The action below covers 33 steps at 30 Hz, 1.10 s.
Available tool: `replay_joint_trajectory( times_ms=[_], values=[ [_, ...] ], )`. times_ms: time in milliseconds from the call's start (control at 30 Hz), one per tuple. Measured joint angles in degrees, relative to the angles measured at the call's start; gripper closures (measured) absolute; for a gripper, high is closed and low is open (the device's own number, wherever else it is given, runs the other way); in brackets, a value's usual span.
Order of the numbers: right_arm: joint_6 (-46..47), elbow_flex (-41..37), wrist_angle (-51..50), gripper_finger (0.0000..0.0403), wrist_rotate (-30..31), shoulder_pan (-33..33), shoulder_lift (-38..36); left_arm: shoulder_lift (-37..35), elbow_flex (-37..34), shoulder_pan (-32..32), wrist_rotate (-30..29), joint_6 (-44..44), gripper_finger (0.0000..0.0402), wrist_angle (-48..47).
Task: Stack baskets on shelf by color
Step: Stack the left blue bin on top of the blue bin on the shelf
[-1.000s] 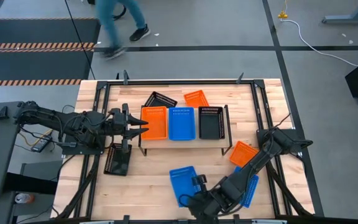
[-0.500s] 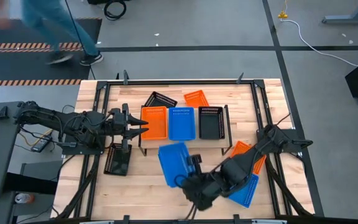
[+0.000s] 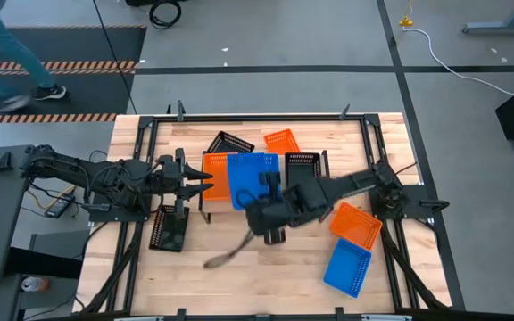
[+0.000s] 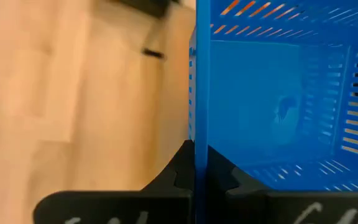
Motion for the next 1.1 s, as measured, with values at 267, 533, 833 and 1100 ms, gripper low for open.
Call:
replay_joint_trajectory(
  times_ms=[267,533,833,1100],
  values=[
    [0.43,0.00,-5.63,0.0394,-4.64,-5.39,-0.02,0.00,0.00,0.00,0.00,0.50,0.0285,-0.02],
    [2.28,-0.02,-9.58,0.0392,-6.01,-6.64,-0.04,0.00,0.00,0.00,0.00,0.72,0.0285,-0.04],
    [2.59,-0.02,-9.32,0.0391,-8.55,-6.77,-0.04,0.00,0.00,0.00,0.00,0.62,0.0285,-0.02],
    [4.99,-0.04,-9.28,0.0375,-8.59,-7.34,-0.04,0.00,0.00,0.00,0.00,0.59,0.0285,-0.02]
  ],
)
